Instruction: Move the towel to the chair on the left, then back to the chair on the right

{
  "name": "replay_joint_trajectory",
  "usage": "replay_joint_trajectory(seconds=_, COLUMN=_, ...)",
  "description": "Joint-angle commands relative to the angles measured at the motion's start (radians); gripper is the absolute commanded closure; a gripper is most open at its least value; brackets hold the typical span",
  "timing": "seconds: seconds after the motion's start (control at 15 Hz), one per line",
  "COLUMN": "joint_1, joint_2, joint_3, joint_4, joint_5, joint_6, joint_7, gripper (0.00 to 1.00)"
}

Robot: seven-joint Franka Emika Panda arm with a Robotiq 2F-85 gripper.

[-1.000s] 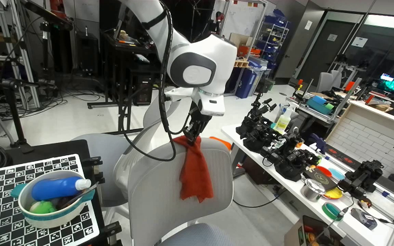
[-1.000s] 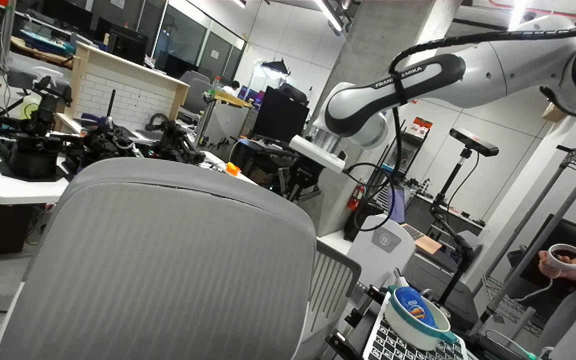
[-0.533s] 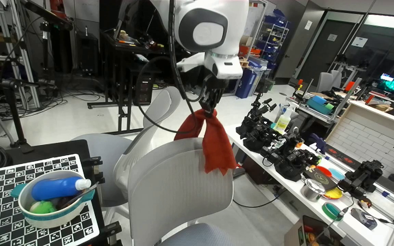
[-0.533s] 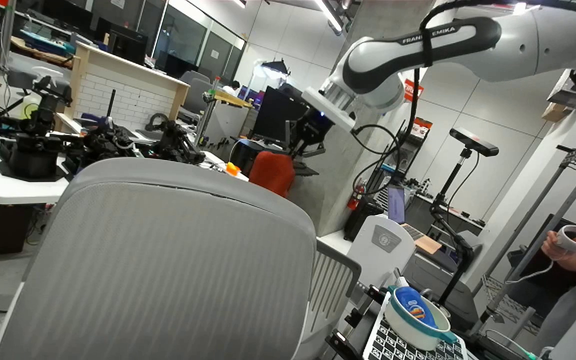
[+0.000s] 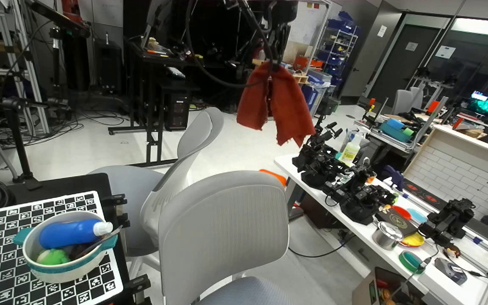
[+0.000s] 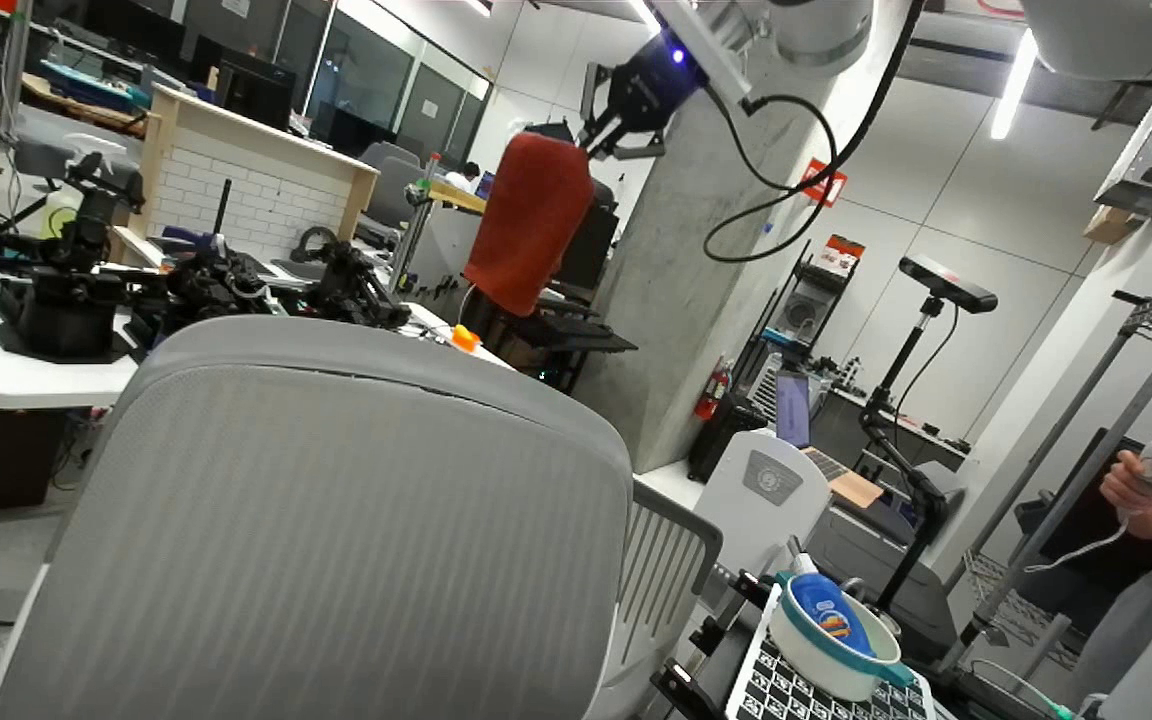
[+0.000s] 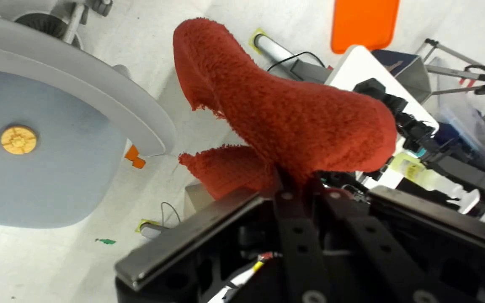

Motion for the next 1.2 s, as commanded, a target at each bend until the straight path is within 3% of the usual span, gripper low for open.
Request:
replay_joint_trajectory(seconds=0.0, joint_1=0.019, joint_2=0.027, joint_3=0.040, joint_4=0.129, joint_5=-0.004, joint_6=-0.072, joint_7=0.008, gripper=0.98)
replay_joint_trajectory(seconds=0.2, joint_1=0.044, joint_2=0.033, joint_3=0.073, joint_4=0.149, joint_5=0.011, joint_6=-0.095, joint_7=0.010, gripper=0.98)
replay_joint_trajectory(seconds=0.53, joint_1=0.099, joint_2=0.031, joint_3=0.121, joint_4=0.085, joint_5=0.009, joint_6=-0.082, joint_7=0.013, gripper=0.98)
replay_joint_trajectory(seconds=1.13, joint_1=0.121, joint_2=0.050, joint_3=0.123, joint_4=-0.041, joint_5=-0.007, joint_6=-0.065, joint_7=-0.006, gripper=0.98)
